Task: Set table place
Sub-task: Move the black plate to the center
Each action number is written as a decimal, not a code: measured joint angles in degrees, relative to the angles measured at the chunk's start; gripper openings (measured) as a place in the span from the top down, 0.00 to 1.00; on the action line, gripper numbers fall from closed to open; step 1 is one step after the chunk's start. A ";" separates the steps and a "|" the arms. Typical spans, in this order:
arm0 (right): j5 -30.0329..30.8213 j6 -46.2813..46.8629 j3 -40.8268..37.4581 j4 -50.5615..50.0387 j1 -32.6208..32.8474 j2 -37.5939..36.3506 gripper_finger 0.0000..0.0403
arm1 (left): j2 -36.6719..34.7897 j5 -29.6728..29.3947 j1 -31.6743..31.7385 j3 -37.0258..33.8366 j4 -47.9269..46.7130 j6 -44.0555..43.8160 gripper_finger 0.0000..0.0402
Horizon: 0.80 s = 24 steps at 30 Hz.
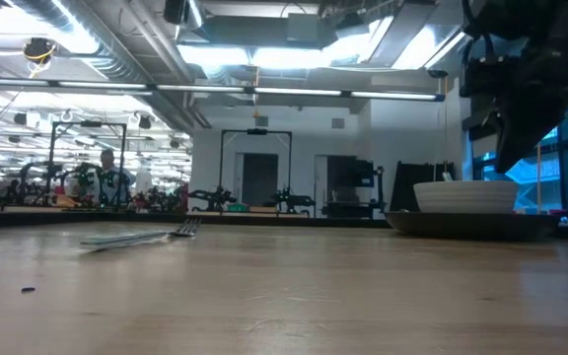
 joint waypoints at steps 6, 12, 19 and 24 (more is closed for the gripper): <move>-1.14 -0.04 -3.84 9.50 -1.21 2.15 0.90 | 0.00 -0.32 -1.01 0.00 2.66 4.89 0.99; -1.10 -1.11 -5.98 12.44 -3.91 5.26 0.90 | 0.00 3.08 0.01 -0.02 2.57 9.40 0.99; -1.08 -2.66 -5.97 16.64 -6.44 7.17 0.90 | 0.00 4.41 1.88 -0.04 2.29 14.32 0.93; 0.12 -3.17 -5.97 17.72 -8.26 7.37 0.90 | 0.00 4.71 3.83 -0.04 2.27 14.71 0.89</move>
